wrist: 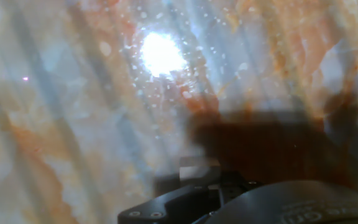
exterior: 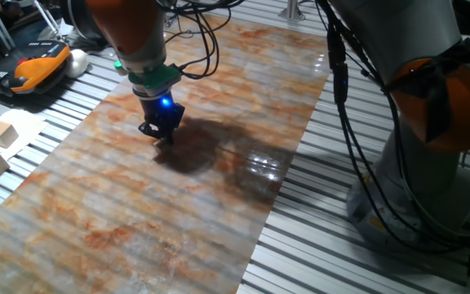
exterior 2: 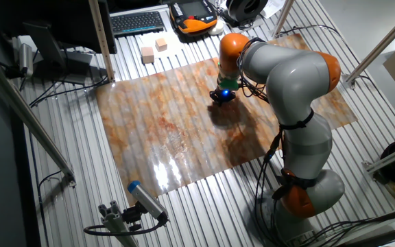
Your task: Use the gripper to push the small block from left to right
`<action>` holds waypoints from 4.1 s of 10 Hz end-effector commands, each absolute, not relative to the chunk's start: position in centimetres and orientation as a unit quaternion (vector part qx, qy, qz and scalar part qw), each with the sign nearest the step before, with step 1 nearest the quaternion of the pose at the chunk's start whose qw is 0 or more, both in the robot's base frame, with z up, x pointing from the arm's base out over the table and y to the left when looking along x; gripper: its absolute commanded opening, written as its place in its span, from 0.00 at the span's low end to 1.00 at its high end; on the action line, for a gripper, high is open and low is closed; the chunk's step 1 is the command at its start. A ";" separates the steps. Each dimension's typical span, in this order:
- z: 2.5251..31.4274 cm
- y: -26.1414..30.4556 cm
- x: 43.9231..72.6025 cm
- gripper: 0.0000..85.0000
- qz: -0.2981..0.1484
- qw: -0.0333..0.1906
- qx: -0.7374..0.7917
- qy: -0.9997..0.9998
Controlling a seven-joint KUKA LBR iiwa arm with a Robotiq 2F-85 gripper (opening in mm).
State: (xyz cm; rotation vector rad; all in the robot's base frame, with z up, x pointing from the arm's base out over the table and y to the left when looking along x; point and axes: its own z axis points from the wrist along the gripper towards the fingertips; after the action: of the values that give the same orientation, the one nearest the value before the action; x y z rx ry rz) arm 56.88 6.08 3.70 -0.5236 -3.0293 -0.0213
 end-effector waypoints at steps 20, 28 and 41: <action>3.4 13.9 57.6 0.00 -0.032 0.011 -0.224 -0.974; 3.5 16.8 58.0 0.00 -0.053 0.001 -0.254 -0.966; 8.1 14.2 58.6 0.00 -0.010 0.021 -0.182 -0.983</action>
State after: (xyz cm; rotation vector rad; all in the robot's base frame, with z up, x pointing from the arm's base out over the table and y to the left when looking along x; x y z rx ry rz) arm 58.57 14.16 8.04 -0.5575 -3.0493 -0.0302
